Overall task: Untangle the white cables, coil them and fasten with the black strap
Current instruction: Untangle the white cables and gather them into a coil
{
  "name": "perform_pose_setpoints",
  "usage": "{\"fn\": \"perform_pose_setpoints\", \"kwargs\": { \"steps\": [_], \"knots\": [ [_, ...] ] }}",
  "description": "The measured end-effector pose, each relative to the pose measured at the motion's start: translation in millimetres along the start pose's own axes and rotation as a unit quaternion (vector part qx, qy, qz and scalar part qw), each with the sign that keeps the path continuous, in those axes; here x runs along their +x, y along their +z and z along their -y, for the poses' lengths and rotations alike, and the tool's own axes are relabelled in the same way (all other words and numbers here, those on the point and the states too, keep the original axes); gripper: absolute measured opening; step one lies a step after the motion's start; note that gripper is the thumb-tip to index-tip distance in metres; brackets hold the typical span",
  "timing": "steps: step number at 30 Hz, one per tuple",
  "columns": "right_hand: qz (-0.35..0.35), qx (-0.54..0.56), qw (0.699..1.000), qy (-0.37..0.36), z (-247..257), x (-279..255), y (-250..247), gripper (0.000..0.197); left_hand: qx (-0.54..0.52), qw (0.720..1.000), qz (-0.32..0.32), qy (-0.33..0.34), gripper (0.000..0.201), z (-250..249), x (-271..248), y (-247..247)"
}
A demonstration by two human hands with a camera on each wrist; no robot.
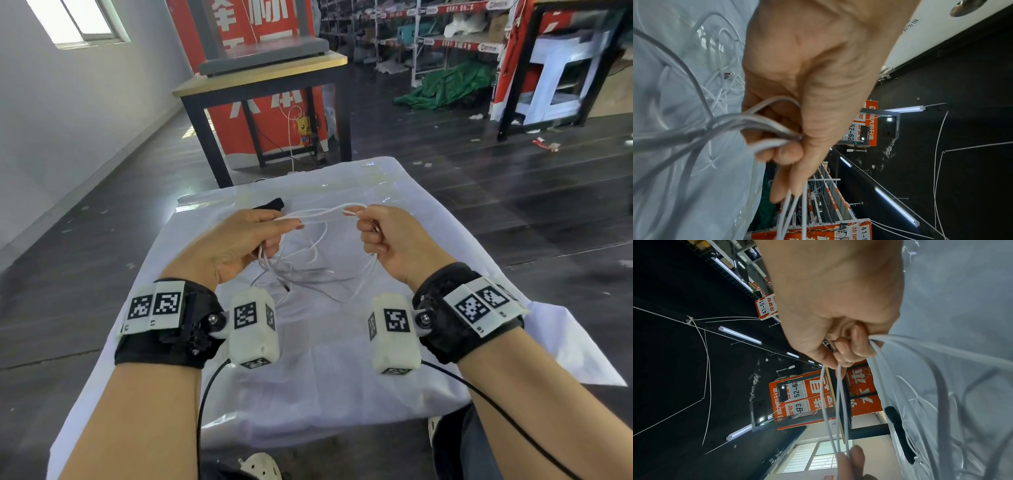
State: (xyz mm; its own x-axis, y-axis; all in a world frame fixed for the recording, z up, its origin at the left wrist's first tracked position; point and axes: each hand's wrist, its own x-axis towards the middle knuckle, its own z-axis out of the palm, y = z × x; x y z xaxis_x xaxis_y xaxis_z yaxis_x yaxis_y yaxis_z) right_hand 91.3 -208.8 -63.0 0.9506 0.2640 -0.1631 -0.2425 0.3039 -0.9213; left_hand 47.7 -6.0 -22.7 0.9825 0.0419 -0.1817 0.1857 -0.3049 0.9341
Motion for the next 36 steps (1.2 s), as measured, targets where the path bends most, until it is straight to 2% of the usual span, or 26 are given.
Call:
{"fn": "perform_pose_setpoints", "kwargs": {
  "steps": [3,6,10,14,16,19,22,24,25,27,30,32,34,36],
  "knots": [
    [-0.023,0.000,1.000,-0.015,1.2,0.0,-2.2,0.023,0.043,0.999,0.032,-0.009,0.017,-1.4,-4.1,1.1],
    [-0.018,-0.003,1.000,-0.013,2.2,1.3,-5.7,0.022,0.044,0.999,0.021,0.002,0.016,2.1,-3.9,-2.0],
    [0.006,-0.032,0.999,-0.010,-0.4,1.7,-5.3,0.021,0.132,0.989,-0.043,0.048,0.016,7.4,2.0,-4.0],
    [0.037,-0.088,0.995,-0.007,-0.7,-0.2,-4.6,0.016,0.236,0.958,-0.112,0.118,0.012,13.3,7.9,-0.5],
    [0.059,-0.119,0.991,-0.003,-0.5,-1.9,-4.5,0.016,0.191,0.962,-0.133,0.140,0.010,13.2,9.8,3.1],
    [0.072,-0.151,0.986,-0.014,-1.1,-3.3,-3.0,0.022,0.081,0.976,-0.154,0.128,0.014,7.2,10.3,5.0],
    [0.047,-0.133,0.989,-0.044,-0.4,-2.5,-3.5,0.021,-0.092,0.987,-0.111,0.065,0.018,2.7,6.4,3.7],
    [0.025,-0.109,0.992,-0.063,0.3,-1.7,-3.3,0.020,-0.207,0.976,-0.059,0.031,0.023,-0.6,2.5,1.8],
    [0.015,-0.096,0.993,-0.068,0.5,-1.6,-2.8,0.019,-0.227,0.973,-0.034,0.022,0.023,-2.3,1.2,0.7],
    [-0.003,-0.069,0.995,-0.074,0.5,-1.7,-1.6,0.019,-0.191,0.981,0.008,0.019,0.019,-4.6,0.2,0.2],
    [-0.026,-0.052,0.995,-0.082,1.0,-1.8,-1.7,0.019,-0.071,0.996,0.052,0.021,0.005,-4.0,-1.0,3.7],
    [-0.030,-0.049,0.995,-0.084,1.4,-2.1,-1.7,0.019,-0.029,0.996,0.078,0.012,0.008,-3.0,-2.9,5.7],
    [-0.027,-0.049,0.995,-0.083,2.0,-2.4,-2.0,0.018,-0.032,0.995,0.089,0.012,0.013,-3.7,-4.6,4.7],
    [-0.018,-0.049,0.996,-0.078,3.5,-2.6,-3.7,0.015,-0.086,0.993,0.075,0.030,0.016,-3.7,-4.1,0.6]
  ]
}}
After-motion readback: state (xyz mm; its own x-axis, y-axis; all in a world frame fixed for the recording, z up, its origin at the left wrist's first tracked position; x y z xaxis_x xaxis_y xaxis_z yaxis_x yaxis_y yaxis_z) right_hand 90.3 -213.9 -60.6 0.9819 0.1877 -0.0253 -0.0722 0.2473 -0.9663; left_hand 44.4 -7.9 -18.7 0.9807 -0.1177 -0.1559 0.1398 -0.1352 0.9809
